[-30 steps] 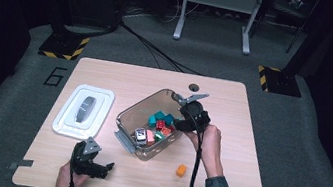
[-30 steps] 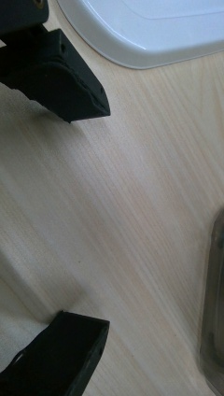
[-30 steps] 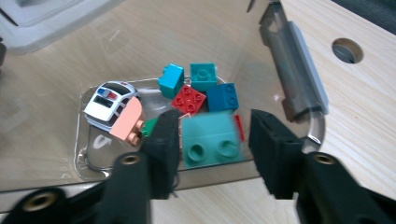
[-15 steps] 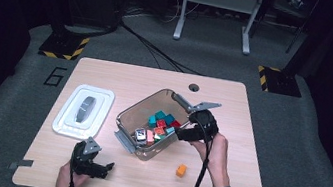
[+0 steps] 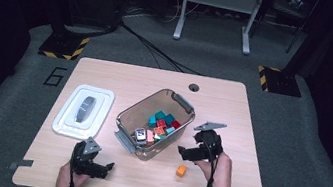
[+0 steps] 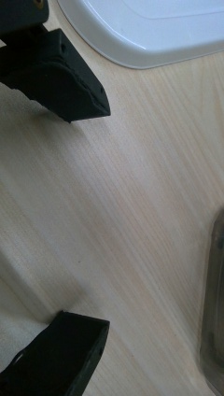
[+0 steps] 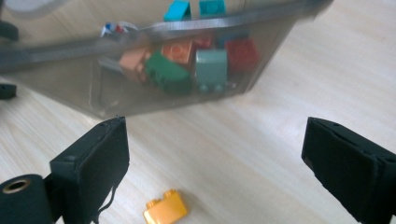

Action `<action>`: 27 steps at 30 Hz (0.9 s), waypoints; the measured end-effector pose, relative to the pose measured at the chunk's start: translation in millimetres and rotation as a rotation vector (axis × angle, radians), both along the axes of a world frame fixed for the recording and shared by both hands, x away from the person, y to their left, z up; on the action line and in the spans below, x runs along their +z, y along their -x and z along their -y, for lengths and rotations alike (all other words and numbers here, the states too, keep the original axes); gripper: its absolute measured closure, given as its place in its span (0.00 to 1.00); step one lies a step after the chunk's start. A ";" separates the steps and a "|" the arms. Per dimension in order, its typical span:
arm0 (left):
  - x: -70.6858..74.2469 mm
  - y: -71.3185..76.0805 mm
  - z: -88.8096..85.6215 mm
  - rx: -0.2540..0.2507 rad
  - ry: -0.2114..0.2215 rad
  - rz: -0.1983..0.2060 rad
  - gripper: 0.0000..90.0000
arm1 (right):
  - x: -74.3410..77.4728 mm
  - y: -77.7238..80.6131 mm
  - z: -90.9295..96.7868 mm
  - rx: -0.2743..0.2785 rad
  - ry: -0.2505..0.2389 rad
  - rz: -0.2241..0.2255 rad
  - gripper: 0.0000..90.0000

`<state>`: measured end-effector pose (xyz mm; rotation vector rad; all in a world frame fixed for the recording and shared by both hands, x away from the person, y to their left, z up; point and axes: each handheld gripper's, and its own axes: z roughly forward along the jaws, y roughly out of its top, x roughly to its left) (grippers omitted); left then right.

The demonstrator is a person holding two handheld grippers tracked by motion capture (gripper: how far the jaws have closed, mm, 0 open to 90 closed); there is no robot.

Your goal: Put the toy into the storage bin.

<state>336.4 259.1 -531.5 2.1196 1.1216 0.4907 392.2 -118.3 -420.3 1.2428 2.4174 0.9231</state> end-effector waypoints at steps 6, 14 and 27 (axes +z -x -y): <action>-0.1 0.1 0.2 0.001 0.004 -0.002 0.01 | -22.7 7.3 1.4 -0.002 0.001 -0.051 0.04; -0.1 0.2 0.2 0.003 0.003 -0.001 0.01 | -45.6 15.3 0.1 -0.010 0.004 -0.089 0.01; -0.3 0.3 0.5 0.004 0.008 -0.003 0.01 | -67.4 25.3 -4.2 -0.029 0.021 -0.121 0.26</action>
